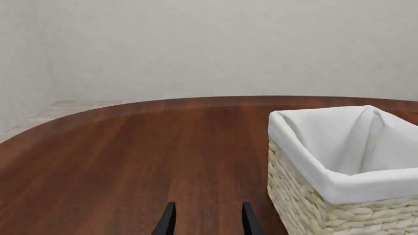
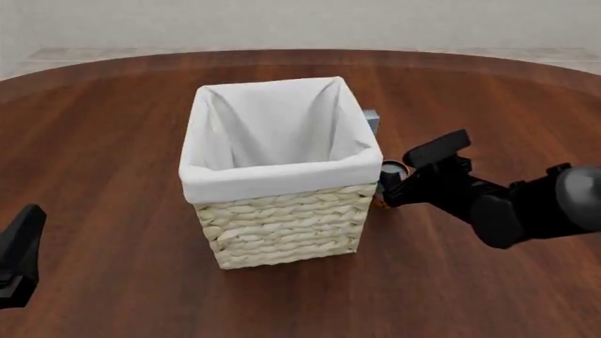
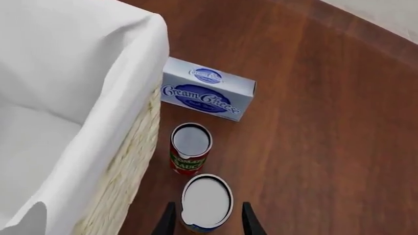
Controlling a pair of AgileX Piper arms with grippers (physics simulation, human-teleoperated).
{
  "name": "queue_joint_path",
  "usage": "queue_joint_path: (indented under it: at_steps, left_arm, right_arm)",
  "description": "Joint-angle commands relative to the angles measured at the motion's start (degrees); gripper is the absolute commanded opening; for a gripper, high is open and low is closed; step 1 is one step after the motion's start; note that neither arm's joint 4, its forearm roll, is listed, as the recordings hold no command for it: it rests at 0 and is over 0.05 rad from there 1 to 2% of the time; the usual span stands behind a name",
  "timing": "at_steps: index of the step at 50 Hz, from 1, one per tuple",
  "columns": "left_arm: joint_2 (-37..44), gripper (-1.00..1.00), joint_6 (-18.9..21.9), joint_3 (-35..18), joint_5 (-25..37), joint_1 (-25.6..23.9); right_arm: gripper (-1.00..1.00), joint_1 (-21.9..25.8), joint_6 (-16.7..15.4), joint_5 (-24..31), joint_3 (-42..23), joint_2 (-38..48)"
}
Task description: Pick up the alphabet soup and put it in the basket.
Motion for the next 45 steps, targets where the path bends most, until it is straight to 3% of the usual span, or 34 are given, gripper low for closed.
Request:
queue_joint_path:
  at_steps: [1, 45]
  left_arm:
    - [0.00, 1.00, 0.00, 0.00, 0.00, 0.00]
    - [0.00, 1.00, 0.00, 0.00, 0.00, 0.00]
  right_arm:
    - [1.00, -0.29, 0.09, 0.02, -1.37, 1.99]
    - [1.00, -1.12, -0.18, 4.89, -6.06, 8.18]
